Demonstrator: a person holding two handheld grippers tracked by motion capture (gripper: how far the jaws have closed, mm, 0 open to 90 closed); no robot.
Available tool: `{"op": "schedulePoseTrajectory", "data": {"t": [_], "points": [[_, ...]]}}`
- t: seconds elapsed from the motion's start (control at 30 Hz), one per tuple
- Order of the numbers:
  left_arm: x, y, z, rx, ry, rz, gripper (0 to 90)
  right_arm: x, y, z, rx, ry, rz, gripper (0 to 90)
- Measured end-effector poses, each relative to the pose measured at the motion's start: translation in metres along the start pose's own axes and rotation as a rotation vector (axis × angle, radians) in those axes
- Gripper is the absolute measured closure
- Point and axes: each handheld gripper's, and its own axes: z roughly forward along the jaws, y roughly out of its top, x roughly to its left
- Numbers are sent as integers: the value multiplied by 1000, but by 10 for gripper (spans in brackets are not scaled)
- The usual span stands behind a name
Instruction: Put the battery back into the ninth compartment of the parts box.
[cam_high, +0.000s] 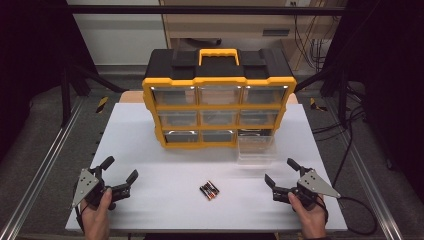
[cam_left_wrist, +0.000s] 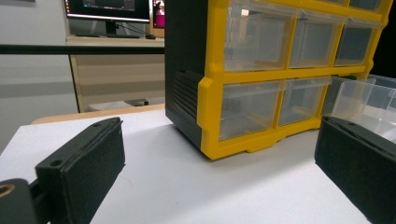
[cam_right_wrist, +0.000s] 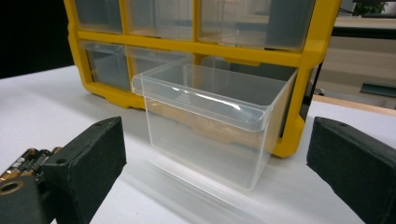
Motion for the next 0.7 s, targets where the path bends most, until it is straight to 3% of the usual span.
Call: {"op": "schedulePoseTrajectory", "data": {"t": [0.33,0.47,0.7], "points": [[0,-1,1,6,-1,-6,13,4,1,0,38,-28,21,25],[1,-1,0,6,7,-4,14,7,2,2,111,-38,-5,68],[1,-2,1,14,13,-1,13,16,8,6,169,-18,-22,79]]}}
